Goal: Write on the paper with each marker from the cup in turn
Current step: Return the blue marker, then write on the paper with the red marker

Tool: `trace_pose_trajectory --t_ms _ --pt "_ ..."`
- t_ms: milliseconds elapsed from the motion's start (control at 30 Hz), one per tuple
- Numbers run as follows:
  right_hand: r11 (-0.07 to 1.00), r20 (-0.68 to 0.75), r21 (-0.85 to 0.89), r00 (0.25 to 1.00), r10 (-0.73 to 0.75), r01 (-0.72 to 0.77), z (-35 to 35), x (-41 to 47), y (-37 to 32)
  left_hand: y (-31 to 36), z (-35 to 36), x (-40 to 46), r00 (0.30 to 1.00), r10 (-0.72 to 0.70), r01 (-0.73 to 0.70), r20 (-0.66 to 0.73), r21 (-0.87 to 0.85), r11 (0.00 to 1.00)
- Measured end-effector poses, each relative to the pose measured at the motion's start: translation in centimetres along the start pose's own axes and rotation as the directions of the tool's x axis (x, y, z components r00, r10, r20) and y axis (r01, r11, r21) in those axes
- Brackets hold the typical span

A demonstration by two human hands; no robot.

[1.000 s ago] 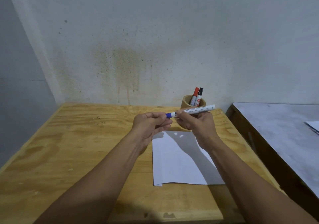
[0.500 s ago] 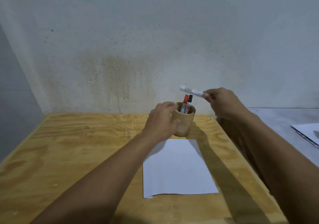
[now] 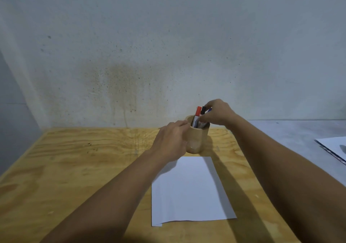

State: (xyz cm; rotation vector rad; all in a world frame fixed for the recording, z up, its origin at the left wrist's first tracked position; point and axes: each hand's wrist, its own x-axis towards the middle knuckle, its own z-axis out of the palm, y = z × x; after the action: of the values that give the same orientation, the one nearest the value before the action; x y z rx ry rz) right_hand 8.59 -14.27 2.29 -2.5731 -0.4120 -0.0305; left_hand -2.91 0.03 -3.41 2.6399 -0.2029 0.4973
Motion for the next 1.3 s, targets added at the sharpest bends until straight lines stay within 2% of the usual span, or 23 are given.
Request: trace_pose_trajectory --t_ms 133,233,400,567,667,733,833,900,967,1000,1133,1233,1300 --pt "0.953 0.047 0.286 0.995 0.092 -0.102 1.6 0.4 0.4 -0.2 -0.1 -0.2 1.0 0.011 -0.011 0.008 -0.003 1.0" --pt "0.895 0.051 0.431 0.993 0.104 -0.116 2.1 0.4 0.5 -0.3 0.1 -0.1 1.0 0.005 -0.005 0.01 -0.008 1.0" --pt "0.806 -0.012 0.589 0.997 0.074 -0.053 1.6 0.3 -0.2 -0.3 0.3 0.0 1.0 -0.006 0.007 0.01 -0.008 1.0" --pt "0.726 -0.164 0.678 0.986 -0.004 0.116 -1.6 0.0 -2.2 -0.4 0.4 0.2 0.999 -0.013 0.015 0.031 -0.047 0.999" --pt "0.699 -0.299 0.663 0.951 -0.082 0.269 -3.8 -1.1 -3.8 -0.5 0.0 0.3 0.996 -0.06 0.076 0.067 -0.261 0.962" --pt "0.698 -0.332 0.629 0.93 -0.156 0.342 -4.6 -2.2 -4.6 -0.5 -0.8 0.3 0.989 -0.149 0.136 0.003 -0.43 0.893" --pt "0.799 -0.219 0.49 0.936 -0.275 0.349 -4.4 -4.0 -4.6 -0.4 -2.8 0.6 0.927 -0.35 0.178 -0.139 -0.657 0.733" --pt "0.867 -0.054 0.392 0.949 -0.312 0.307 -3.6 -4.9 -4.1 -0.5 -4.4 0.7 0.882 -0.459 0.182 -0.11 -0.819 0.545" --pt "0.878 0.082 0.416 0.951 -0.297 0.238 -2.4 -5.6 -3.6 -1.0 -5.4 0.5 0.875 -0.484 0.181 -0.024 -0.91 0.373" --pt "0.863 0.13 0.463 0.947 -0.295 0.205 -1.9 -6.0 -3.5 -1.2 -5.6 0.3 0.884 -0.468 0.185 0.014 -0.929 0.321" --pt "0.811 0.23 0.571 0.922 -0.311 0.131 0.3 -7.2 -3.5 -1.8 -5.3 -1.4 0.916 -0.392 0.215 0.089 -0.933 0.29" --pt "0.801 0.245 0.589 0.92 -0.306 0.109 1.6 -7.9 -3.8 -2.7 -4.8 -2.3 0.909 -0.412 0.216 0.054 -0.908 0.358" --pt "0.813 0.202 0.569 0.938 -0.283 0.123 2.8 -8.4 -4.2 -3.3 -4.3 -2.7 0.889 -0.458 0.234 0.022 -0.881 0.411"
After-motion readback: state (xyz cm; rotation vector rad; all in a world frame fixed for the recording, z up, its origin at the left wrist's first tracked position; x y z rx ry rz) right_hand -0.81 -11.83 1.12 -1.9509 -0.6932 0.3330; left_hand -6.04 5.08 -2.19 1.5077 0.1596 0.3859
